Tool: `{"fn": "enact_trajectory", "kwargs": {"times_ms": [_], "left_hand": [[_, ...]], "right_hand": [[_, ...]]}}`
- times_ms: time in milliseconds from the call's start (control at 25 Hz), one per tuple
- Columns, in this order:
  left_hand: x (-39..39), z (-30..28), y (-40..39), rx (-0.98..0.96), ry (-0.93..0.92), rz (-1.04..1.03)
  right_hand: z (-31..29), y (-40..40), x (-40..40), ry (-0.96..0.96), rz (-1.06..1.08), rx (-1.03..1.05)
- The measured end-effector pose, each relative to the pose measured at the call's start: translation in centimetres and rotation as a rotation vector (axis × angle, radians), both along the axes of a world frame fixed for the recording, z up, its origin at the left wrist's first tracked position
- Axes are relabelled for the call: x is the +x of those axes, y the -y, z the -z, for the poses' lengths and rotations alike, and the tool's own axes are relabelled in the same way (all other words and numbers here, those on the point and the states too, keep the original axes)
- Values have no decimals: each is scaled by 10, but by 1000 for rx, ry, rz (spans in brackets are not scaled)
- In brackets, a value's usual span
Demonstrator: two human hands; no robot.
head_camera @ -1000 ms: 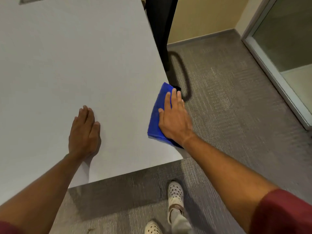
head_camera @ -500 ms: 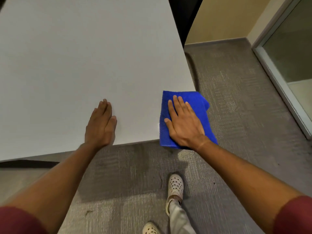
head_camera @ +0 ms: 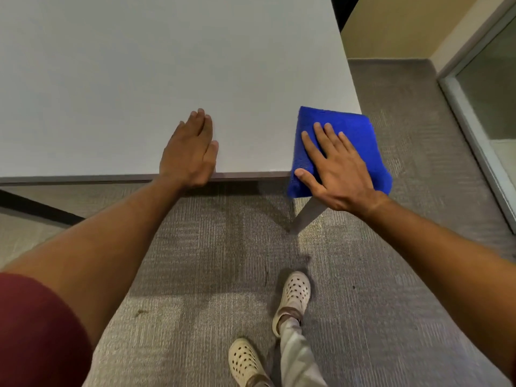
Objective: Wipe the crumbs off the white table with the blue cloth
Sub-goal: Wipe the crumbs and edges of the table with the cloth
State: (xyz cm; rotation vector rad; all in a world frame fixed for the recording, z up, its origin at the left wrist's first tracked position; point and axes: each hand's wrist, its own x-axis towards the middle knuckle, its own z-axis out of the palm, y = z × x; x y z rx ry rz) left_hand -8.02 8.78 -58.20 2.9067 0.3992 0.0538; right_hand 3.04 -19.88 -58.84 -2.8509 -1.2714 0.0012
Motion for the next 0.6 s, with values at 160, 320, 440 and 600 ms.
{"fn": "enact_trajectory", "kwargs": {"times_ms": [160,320,440,600], "left_hand": [[3,1,-1,10,7,12],[3,3,-1,9,28,6],[2,5,0,18,23,-4],[1,5,-1,19,5,-7]], "right_hand": [[3,-30,-12,41,-68,5],[10,-77,-35,106,-96,40],[16,-96,-43,144,-117,46],[18,-77,-32,190,-178,52]]}}
